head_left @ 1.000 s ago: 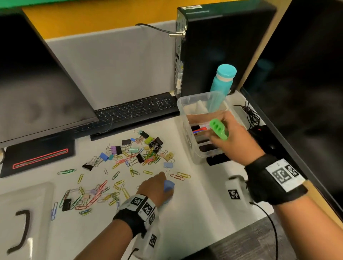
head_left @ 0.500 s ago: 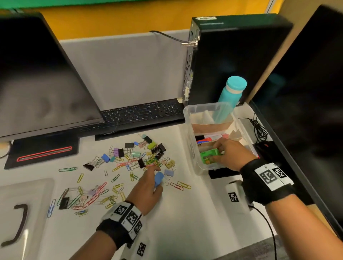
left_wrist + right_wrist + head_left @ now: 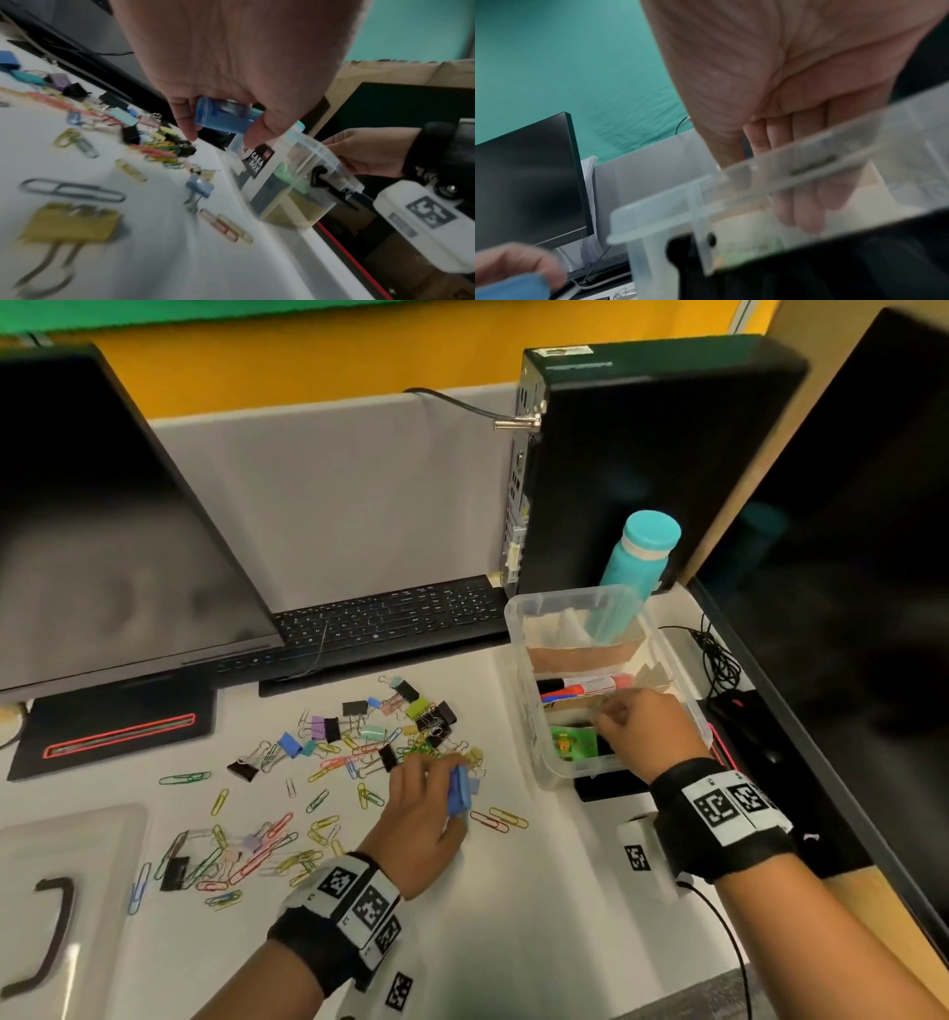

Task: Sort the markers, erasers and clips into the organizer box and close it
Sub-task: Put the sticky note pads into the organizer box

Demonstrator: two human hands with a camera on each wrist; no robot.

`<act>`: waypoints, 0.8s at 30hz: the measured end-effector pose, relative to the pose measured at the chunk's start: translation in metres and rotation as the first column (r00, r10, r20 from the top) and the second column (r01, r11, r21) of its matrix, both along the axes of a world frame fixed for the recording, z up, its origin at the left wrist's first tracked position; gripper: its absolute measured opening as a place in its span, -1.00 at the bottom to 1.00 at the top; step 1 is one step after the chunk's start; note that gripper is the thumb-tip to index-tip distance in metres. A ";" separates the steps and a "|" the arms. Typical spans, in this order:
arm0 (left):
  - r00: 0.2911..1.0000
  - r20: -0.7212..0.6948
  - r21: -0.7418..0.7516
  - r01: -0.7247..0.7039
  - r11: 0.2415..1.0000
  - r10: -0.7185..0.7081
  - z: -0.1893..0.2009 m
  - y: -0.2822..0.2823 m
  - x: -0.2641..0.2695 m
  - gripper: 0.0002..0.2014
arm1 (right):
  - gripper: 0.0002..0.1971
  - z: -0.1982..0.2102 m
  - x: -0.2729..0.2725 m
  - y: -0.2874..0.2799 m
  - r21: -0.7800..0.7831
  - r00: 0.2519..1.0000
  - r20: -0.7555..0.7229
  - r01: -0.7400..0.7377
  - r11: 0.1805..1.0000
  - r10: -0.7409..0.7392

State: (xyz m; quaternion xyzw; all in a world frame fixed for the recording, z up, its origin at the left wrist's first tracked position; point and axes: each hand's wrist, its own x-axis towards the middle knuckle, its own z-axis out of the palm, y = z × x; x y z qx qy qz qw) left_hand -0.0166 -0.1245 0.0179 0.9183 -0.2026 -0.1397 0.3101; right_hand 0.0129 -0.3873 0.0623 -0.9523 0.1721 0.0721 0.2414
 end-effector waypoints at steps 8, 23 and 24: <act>0.983 0.183 -0.212 0.062 0.975 -0.023 0.063 -0.064 0.034 -0.29 | -0.73 0.046 -0.012 0.011 0.669 0.982 0.062 -0.173 0.723 0.178; 0.866 0.301 0.453 0.239 0.859 -0.400 0.043 -0.105 0.053 -0.30 | -0.58 0.015 -0.015 -0.021 -0.007 0.993 -0.115 -0.038 0.999 0.037; 0.852 0.301 0.499 0.242 0.832 -0.428 0.043 -0.109 0.054 -0.27 | -0.55 0.011 -0.013 -0.019 -0.019 0.991 -0.129 -0.029 0.999 0.026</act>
